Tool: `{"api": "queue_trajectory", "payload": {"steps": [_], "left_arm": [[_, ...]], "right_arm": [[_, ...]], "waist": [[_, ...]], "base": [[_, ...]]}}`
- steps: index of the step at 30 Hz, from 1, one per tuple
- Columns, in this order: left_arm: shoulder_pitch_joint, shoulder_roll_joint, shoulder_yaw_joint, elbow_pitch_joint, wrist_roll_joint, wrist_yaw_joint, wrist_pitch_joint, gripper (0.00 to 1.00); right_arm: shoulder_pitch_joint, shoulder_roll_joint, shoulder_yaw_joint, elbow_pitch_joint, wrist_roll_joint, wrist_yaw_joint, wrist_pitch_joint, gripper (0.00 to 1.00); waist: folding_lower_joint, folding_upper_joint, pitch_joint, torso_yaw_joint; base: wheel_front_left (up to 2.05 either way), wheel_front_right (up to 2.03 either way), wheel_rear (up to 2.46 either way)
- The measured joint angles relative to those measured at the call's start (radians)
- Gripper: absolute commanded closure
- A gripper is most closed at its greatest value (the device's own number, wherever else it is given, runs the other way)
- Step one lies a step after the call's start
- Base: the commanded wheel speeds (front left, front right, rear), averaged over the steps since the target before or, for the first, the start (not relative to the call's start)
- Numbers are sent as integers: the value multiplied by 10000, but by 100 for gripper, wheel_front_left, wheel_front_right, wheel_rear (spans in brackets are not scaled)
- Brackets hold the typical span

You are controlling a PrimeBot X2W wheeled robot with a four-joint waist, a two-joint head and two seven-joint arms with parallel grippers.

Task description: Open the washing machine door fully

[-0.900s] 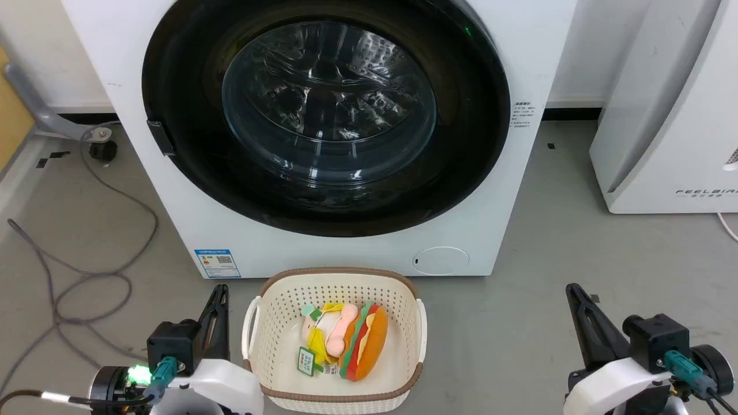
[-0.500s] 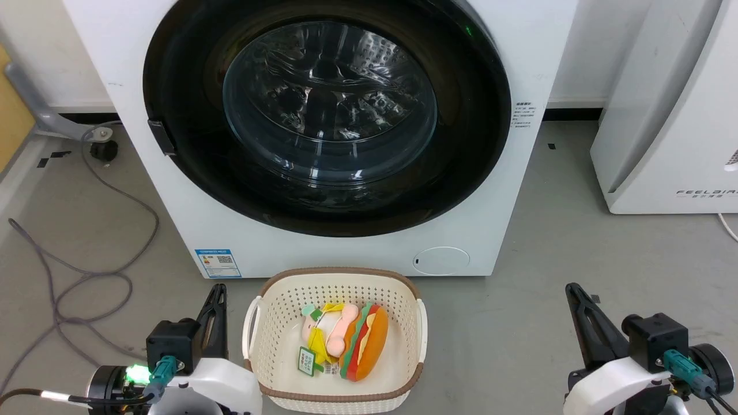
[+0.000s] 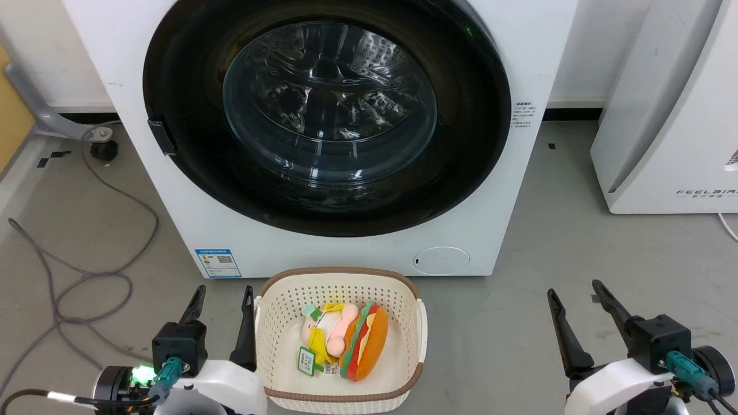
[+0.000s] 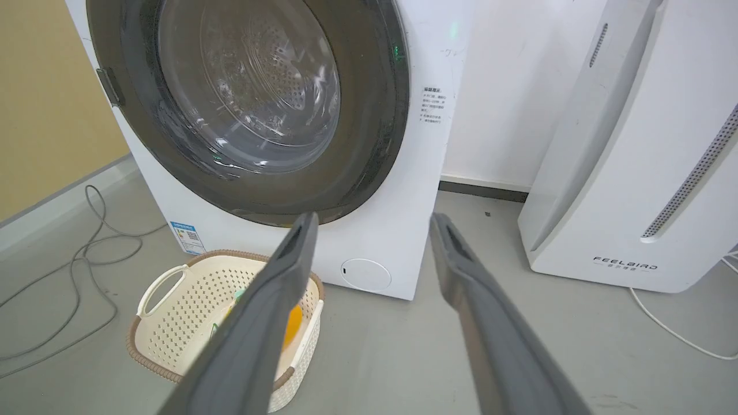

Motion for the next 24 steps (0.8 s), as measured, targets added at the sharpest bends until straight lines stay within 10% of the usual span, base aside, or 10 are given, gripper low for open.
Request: {"api": "queue_trajectory", "payload": {"steps": [2,3,4,13,24], "left_arm": [[0,0,-29,35,-40,0,-71,0],[0,0,-35,50,-48,0,-75,0],[0,0,-50,65,-48,0,-88,0],[-13,0,-161,180,-217,0,-288,0],[-31,-2,-334,303,-401,0,-504,0]], "right_arm": [[0,0,-13,31,40,0,-33,0],[1,0,-17,46,42,0,-59,74],[2,0,-23,59,44,0,-88,100],[11,0,-67,165,355,0,-267,100],[8,0,-136,449,3490,-2,-495,100]], "waist": [[0,0,-1,-2],[0,0,-2,-3],[0,0,-2,-5],[0,0,-9,-14],[0,0,-26,-22]], "base": [[0,0,0],[0,0,0],[0,0,0],[0,0,0],[0,0,0]]}}
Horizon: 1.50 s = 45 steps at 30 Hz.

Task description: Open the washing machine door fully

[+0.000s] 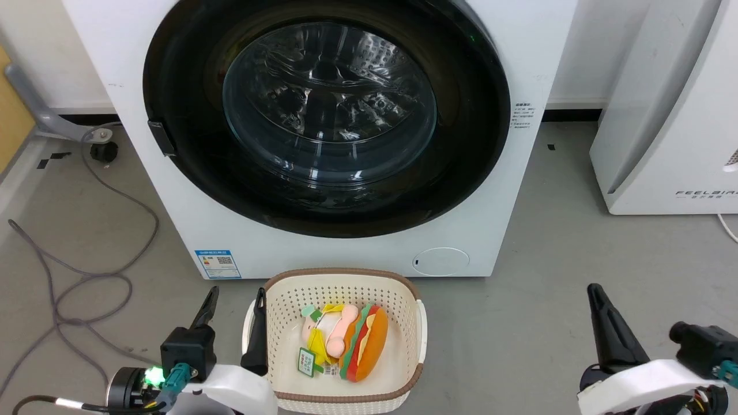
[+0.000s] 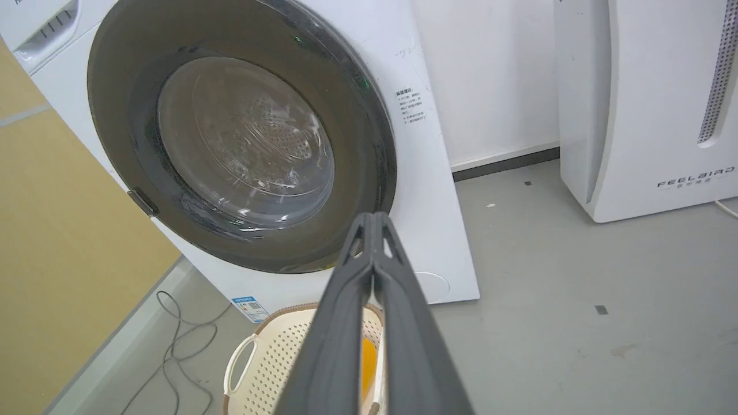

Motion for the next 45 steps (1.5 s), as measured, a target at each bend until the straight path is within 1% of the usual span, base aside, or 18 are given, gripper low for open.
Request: {"api": "queue_trajectory", "payload": {"steps": [1,2,8,13,14,20,28,33,39,45], "left_arm": [[-1,0,-27,23,-4,0,-21,0],[-1,0,-27,23,-4,0,-21,0],[-35,0,-86,71,-98,2,-142,0],[-85,0,-119,69,-178,4,-268,0],[-159,0,-128,63,-190,8,-311,0],[-256,0,-155,8,-282,8,-451,0],[-555,0,-217,-105,-439,8,-612,0],[-736,0,-267,-190,-458,-4,-717,0],[-997,-2,-391,-240,-525,-90,-817,0],[-1209,-2,-491,-290,-619,-90,-955,0]], "right_arm": [[-12,0,-71,67,531,0,-42,100],[-12,0,-71,67,531,0,-42,100],[-242,0,-209,336,1743,0,-138,100],[-750,-33,-284,629,2621,0,-259,100],[-1064,-157,-316,871,3166,0,-307,100],[-2083,-541,-399,1549,4334,0,-395,100],[-3871,-1147,-337,2694,5937,0,-426,100],[-5190,-1576,-56,3565,6773,-2,-405,100],[-6874,-2182,462,4788,7611,-2,-293,100],[-8763,-2627,1185,6433,8253,-2,27,100]], "waist": [[0,0,2,-2],[0,0,2,-2],[0,0,63,-24],[0,0,164,-46],[0,0,222,-52],[0,0,391,-60],[0,0,787,-44],[1,0,1080,5],[1,0,1402,115],[1,0,1710,215]], "base": [[0,0,0],[0,0,0],[0,0,0],[0,0,0],[0,0,0],[0,0,0],[0,0,0],[0,0,0],[0,0,0],[0,0,0]]}}
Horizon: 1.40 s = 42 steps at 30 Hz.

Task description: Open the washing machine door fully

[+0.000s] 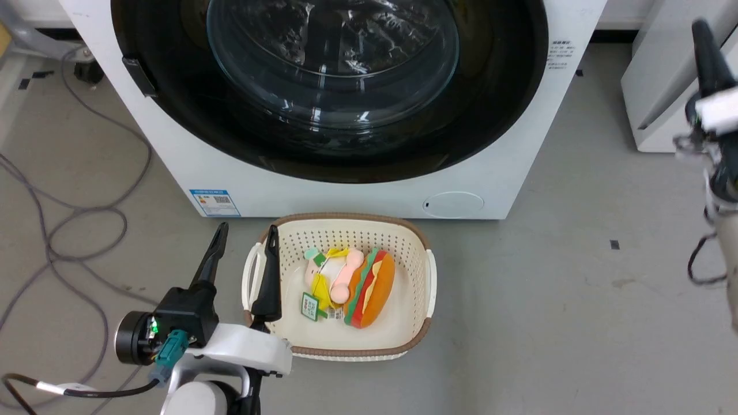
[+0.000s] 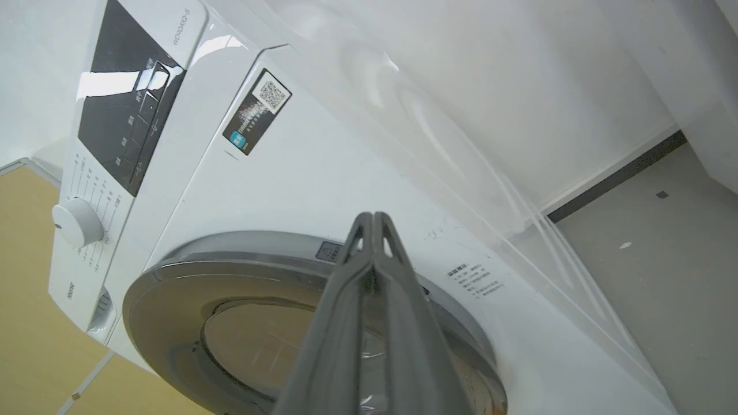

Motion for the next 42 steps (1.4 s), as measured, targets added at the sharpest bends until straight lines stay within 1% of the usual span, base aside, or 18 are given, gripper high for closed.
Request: {"api": "queue_trajectory", "payload": {"steps": [5,12,20,30,42], "left_arm": [[-174,0,-130,-36,-73,-4,-117,0],[-508,-2,-228,-88,-144,-23,-257,0],[-745,-2,-422,-130,-169,-88,-393,0],[-1103,0,-575,-182,-305,-86,-635,0],[-1467,0,-869,-182,-616,-13,-874,0]], "right_arm": [[-1645,-127,786,1218,276,0,608,100],[-3312,-130,1988,2182,514,0,1682,100],[-4351,-261,3047,3010,1051,0,2546,100],[-6287,-268,4312,4009,1684,0,3787,100],[-8177,123,5628,5231,2573,2,5427,100]], "waist": [[0,0,288,44],[0,0,750,86],[1,0,1147,229],[0,0,1706,453],[0,0,2256,668]], "base": [[0,0,0],[0,0,0],[0,0,0],[0,0,0],[0,0,0]]}}
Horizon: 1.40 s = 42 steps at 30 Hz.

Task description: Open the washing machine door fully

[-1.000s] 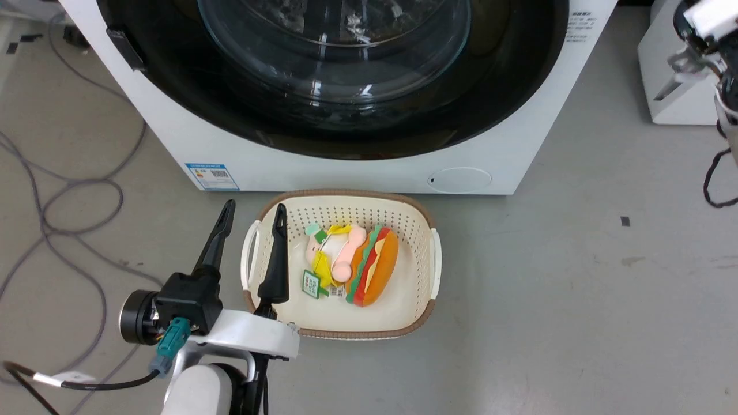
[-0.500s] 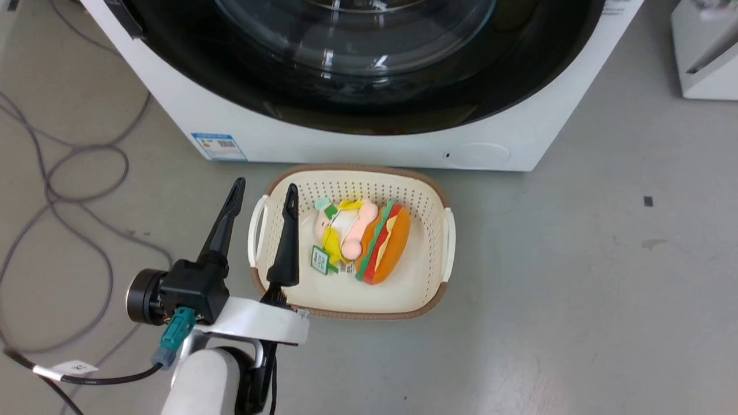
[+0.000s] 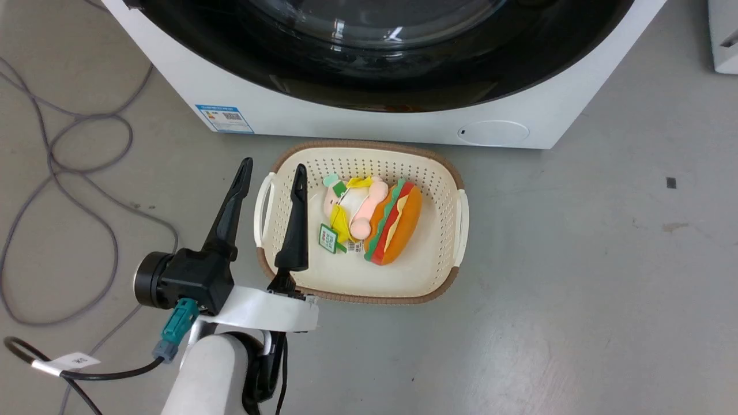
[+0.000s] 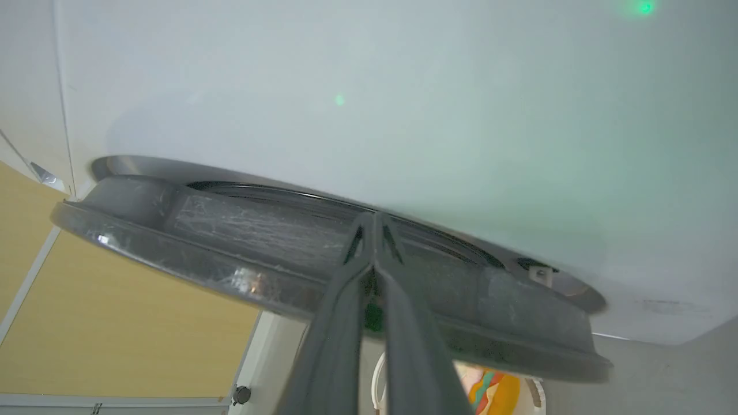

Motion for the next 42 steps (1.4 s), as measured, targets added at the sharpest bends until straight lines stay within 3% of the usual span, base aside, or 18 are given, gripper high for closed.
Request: {"api": "queue_trajectory", "payload": {"steps": [6,20,31,42], "left_arm": [[-123,-2,-142,4,-61,19,-115,0],[-200,-2,-146,140,-71,21,-117,0],[-185,-2,-144,334,-17,12,-117,0],[448,-2,-159,746,113,-77,-117,0]], "right_arm": [[-712,92,487,546,477,2,663,100],[-633,345,581,548,617,-2,1824,100],[448,301,483,-128,959,-2,2499,100],[2572,130,330,-1279,1425,-2,2976,100]], "waist": [[-1,0,206,64],[-1,0,18,72],[-1,0,-350,-55],[-1,0,-1391,-165]], "base": [[0,0,0],[0,0,0],[0,0,0],[0,0,0]]}}
